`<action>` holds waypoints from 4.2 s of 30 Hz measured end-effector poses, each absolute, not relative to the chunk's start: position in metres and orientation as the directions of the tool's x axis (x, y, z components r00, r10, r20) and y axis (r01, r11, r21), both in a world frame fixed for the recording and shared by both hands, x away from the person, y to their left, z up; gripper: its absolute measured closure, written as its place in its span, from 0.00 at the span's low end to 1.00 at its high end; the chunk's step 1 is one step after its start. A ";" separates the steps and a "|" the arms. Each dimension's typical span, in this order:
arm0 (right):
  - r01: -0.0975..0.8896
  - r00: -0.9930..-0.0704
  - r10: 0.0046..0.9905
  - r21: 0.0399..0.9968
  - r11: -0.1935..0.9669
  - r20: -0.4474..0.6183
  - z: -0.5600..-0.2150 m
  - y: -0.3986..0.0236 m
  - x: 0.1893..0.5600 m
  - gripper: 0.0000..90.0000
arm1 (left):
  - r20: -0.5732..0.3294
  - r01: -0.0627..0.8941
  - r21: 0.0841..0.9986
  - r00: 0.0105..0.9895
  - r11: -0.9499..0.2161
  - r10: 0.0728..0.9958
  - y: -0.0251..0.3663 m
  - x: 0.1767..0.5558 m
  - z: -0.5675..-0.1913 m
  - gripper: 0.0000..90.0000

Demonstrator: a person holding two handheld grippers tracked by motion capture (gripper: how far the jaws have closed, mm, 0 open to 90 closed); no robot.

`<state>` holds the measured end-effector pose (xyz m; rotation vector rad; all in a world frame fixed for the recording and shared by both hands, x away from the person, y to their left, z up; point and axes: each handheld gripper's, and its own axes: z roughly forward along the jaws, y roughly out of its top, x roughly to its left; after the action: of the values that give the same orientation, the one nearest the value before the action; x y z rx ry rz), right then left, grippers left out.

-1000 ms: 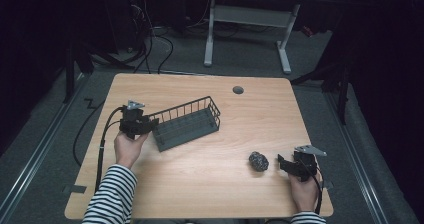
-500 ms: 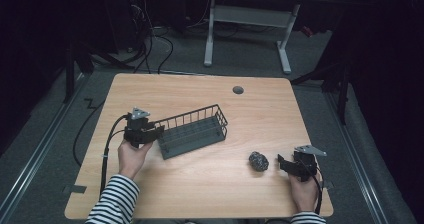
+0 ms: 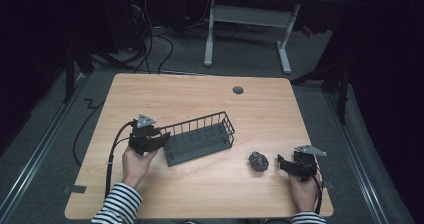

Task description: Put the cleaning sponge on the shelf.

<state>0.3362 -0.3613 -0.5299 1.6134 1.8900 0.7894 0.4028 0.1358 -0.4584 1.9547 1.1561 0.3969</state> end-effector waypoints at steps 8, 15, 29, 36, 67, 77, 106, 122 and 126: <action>0.680 -0.147 0.989 0.724 0.117 -0.021 -0.530 -0.361 0.336 0.35 | -0.125 0.575 0.774 0.548 -0.265 0.827 0.128 0.394 -0.458 0.61; 0.681 -0.147 0.989 0.723 0.116 -0.020 -0.530 -0.361 0.336 0.35 | -0.134 0.577 0.773 0.557 -0.266 0.820 0.126 0.394 -0.458 0.58; 0.680 -0.148 0.989 0.724 0.117 -0.020 -0.530 -0.361 0.336 0.35 | -0.131 0.533 0.814 0.557 -0.232 0.820 0.135 0.386 -0.436 0.36; 0.680 -0.147 0.989 0.724 0.116 -0.020 -0.530 -0.361 0.336 0.35 | -0.125 0.512 0.832 0.544 -0.211 0.830 0.153 0.379 -0.431 0.34; 0.682 -0.145 0.989 0.723 0.113 -0.018 -0.530 -0.361 0.336 0.34 | -0.122 0.635 0.766 0.302 -0.104 0.945 0.227 0.349 -0.520 0.32; 0.680 -0.174 0.985 0.722 0.130 -0.013 -0.530 -0.361 0.336 0.31 | -0.056 0.659 0.741 0.253 -0.129 0.966 0.234 0.354 -0.536 0.32; 0.647 -0.286 0.957 0.745 0.163 0.038 -0.507 -0.360 0.285 0.33 | -0.019 0.658 0.739 0.235 -0.145 0.972 0.234 0.357 -0.537 0.28; 0.567 -0.438 0.899 0.782 0.258 0.021 -0.483 -0.322 0.277 0.33 | -0.014 0.658 0.738 0.236 -0.149 0.972 0.233 0.357 -0.537 0.27; 0.562 -0.493 0.870 0.762 0.321 -0.003 -0.487 -0.302 0.297 0.33 | -0.014 0.658 0.738 0.237 -0.150 0.971 0.233 0.357 -0.537 0.27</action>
<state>0.2975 -0.3018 -0.4865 1.2677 2.1781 1.0047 0.3573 0.2331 -0.5375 1.8858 1.4903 0.6410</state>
